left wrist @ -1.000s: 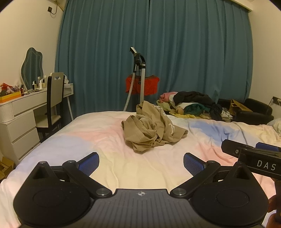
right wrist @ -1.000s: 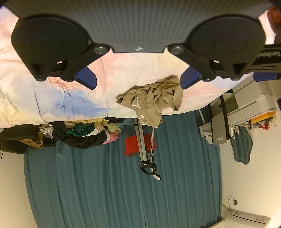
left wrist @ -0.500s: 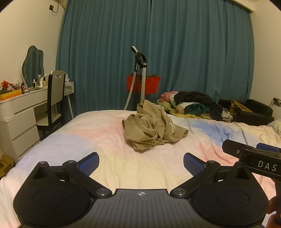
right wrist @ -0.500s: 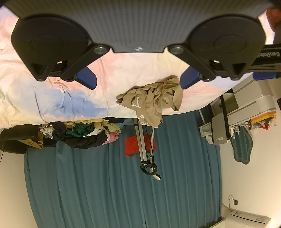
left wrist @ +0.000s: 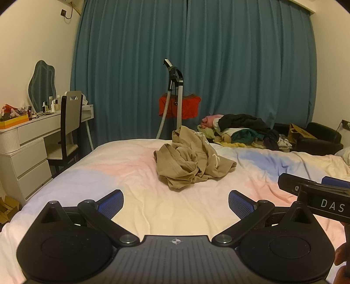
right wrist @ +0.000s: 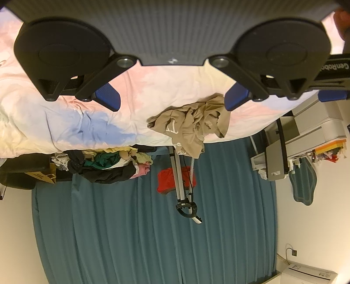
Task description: Fold clothes
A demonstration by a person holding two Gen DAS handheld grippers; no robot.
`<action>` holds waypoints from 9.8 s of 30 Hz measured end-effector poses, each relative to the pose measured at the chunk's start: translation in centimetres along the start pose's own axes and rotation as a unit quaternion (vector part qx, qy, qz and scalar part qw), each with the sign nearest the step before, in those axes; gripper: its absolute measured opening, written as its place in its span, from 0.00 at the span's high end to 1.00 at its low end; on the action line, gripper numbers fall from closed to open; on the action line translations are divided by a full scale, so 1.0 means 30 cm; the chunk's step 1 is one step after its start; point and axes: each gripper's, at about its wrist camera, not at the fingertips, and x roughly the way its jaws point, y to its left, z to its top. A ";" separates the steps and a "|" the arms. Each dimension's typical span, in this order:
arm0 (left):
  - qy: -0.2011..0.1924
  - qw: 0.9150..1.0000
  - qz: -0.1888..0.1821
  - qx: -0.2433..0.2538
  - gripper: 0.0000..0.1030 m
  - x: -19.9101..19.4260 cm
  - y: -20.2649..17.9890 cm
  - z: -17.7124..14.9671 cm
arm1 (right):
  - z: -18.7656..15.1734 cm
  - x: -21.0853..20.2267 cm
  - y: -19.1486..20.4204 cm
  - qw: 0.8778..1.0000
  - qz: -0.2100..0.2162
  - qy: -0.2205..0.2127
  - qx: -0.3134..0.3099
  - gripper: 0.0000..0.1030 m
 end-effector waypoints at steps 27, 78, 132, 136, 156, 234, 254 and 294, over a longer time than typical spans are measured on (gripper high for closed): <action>0.047 0.990 0.014 -0.134 0.00 0.205 0.247 0.025 | 0.170 0.917 0.093 0.993 0.071 0.098 0.011 0.28; 0.278 0.935 -0.147 -0.166 0.12 0.311 0.036 -0.324 | 0.020 0.115 -0.154 0.976 0.153 0.157 0.008 0.39; 0.155 0.971 -0.043 -0.176 0.44 0.213 0.435 -0.082 | -0.020 0.144 -0.254 0.990 0.000 0.122 0.073 0.33; 0.152 0.980 -0.082 -0.104 0.43 0.164 0.321 -0.094 | -0.068 0.163 -0.160 0.985 0.051 0.156 0.050 0.34; 0.099 0.989 -0.103 -0.033 0.98 0.165 0.208 -0.123 | -0.184 0.255 -0.061 0.979 0.029 0.198 -0.034 0.34; 0.111 0.988 -0.101 0.027 0.83 0.136 0.196 -0.095 | -0.038 0.092 -0.099 0.994 -0.101 0.001 -0.032 0.35; 0.087 0.964 -0.041 0.249 0.33 0.140 -0.039 -0.260 | 0.011 -0.010 -0.123 0.992 -0.104 -0.066 0.018 0.35; -0.294 0.949 0.064 -0.098 0.20 -0.837 0.257 0.779 | 0.868 -0.711 0.089 0.978 -0.053 -0.199 -0.040 0.33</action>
